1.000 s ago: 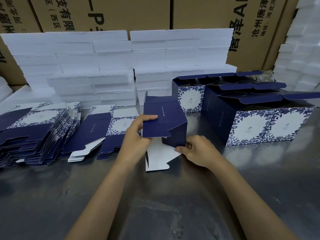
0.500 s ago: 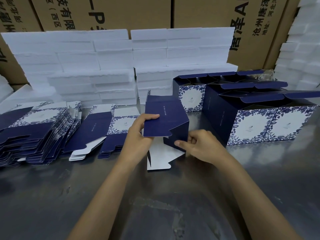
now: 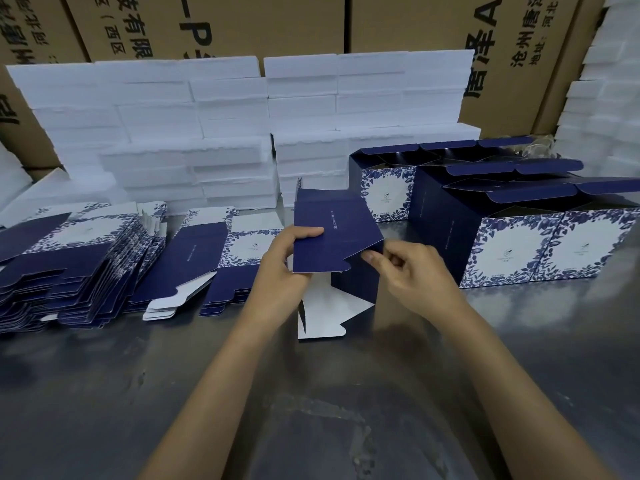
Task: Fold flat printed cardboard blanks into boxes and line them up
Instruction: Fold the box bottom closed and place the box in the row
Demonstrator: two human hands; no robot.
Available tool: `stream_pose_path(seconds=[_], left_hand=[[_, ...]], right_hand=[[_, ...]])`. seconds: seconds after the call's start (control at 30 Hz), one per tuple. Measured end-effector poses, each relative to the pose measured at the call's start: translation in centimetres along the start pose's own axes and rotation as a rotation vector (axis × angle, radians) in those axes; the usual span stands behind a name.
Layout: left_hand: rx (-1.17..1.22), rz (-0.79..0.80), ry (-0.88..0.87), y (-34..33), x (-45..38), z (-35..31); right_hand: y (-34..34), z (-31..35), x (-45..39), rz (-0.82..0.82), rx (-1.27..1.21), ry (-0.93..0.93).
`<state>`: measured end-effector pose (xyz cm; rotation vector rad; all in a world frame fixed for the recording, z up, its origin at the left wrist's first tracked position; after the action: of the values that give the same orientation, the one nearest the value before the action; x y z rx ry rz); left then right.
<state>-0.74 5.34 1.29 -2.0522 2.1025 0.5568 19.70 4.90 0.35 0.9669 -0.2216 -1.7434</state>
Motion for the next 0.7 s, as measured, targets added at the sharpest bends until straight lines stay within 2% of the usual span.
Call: stream_pose_path(seconds=[0.1, 0.23, 0.3, 0.43, 0.57, 0.63, 0.7], left_hand=[[0.01, -0.014, 0.006, 0.2, 0.0, -0.1], [0.022, 0.02, 0.016, 0.0, 0.0, -0.2], [0.013, 0.069, 0.012, -0.5, 0.1, -0.2], [-0.062, 0.208, 0.008, -0.5, 0.2, 0.0], [-0.133, 0.384, 0.024, -0.5, 0.6, 0.3], [-0.124, 0.325, -0.002, -0.6, 0.6, 0.0], [-0.126, 0.185, -0.034, -0.5, 0.5, -0.3]], right_hand=[[0.4, 0.4, 0.1, -0.022, 0.001, -0.017], [2.0, 1.8, -0.1, -0.157, -0.338, -0.048], [1.6, 2.4, 0.2, -0.106, -0.417, -0.044], [-0.1, 2.6, 0.8, 0.081, -0.303, -0.042], [-0.2, 2.4, 0.6, 0.082, -0.302, -0.021], [-0.2, 2.4, 0.5, 0.05, -0.295, -0.008], [-0.2, 2.3, 0.4, 0.006, -0.285, 0.006]])
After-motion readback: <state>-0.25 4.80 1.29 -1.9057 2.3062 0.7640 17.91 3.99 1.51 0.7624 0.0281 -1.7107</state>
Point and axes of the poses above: each hand's wrist, its own x-axis away from the middle knuckle, its own y-axis out of the back of the hand, z = x × y, the point moved 6 cm from there along -x, towards the middle knuckle, and after that the axes turned 4 degrees about -z, right-handed, at the moved point
